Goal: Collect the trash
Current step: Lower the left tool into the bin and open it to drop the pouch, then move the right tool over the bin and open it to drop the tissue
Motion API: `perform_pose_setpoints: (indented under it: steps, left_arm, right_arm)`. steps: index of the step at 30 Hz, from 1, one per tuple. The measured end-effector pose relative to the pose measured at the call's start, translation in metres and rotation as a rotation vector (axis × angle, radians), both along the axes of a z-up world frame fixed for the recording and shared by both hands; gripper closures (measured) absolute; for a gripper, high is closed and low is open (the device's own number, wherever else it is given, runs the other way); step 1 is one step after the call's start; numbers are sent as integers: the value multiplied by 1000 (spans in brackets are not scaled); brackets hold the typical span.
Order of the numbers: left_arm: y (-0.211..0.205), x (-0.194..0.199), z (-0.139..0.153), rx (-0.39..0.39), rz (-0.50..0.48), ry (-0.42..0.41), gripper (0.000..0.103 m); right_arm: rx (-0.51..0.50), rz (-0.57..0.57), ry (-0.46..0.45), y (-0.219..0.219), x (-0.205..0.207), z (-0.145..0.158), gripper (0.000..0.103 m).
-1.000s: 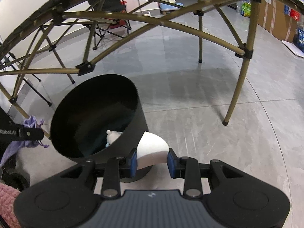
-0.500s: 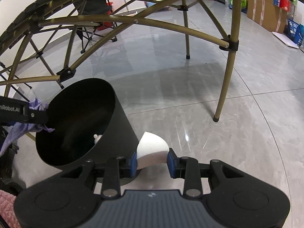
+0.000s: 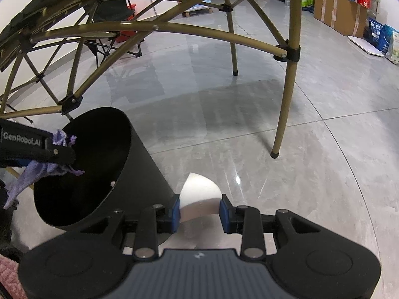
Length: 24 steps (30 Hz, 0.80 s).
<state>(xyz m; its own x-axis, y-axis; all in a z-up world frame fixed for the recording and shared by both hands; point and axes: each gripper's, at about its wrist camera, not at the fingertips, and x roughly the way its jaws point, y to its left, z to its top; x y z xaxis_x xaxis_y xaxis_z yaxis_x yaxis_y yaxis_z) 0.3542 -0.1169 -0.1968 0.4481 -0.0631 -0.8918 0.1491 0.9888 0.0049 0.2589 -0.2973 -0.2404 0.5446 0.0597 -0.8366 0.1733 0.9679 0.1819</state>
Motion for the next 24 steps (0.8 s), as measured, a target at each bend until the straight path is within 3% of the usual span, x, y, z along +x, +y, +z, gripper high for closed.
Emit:
perform_pose_setpoints:
  steps: [9,11,14,16,17,24]
  left_arm:
    - [-1,2,-5,1,-2,8,65]
    - [0,3,-6,-1,-1,8,59]
    - [-1,2,-5,0,-4,1,42]
    - [0,1,-5,-1,8,-1,4]
    - [1,1,-4,-2,18,-4,0]
    - [6,5,-10,-12,50,46,0]
  right_arm:
    - [2,5,-3,0,0,0,72]
    - [3,4,-3,1,0,0,72]
    - [2,4,-3,1,0,0,72]
    - [2,2,-5,0,0,0,72]
    - [2,1,-6,0,-1,0,72]
    - [4,4,-9,0,-1,1,72]
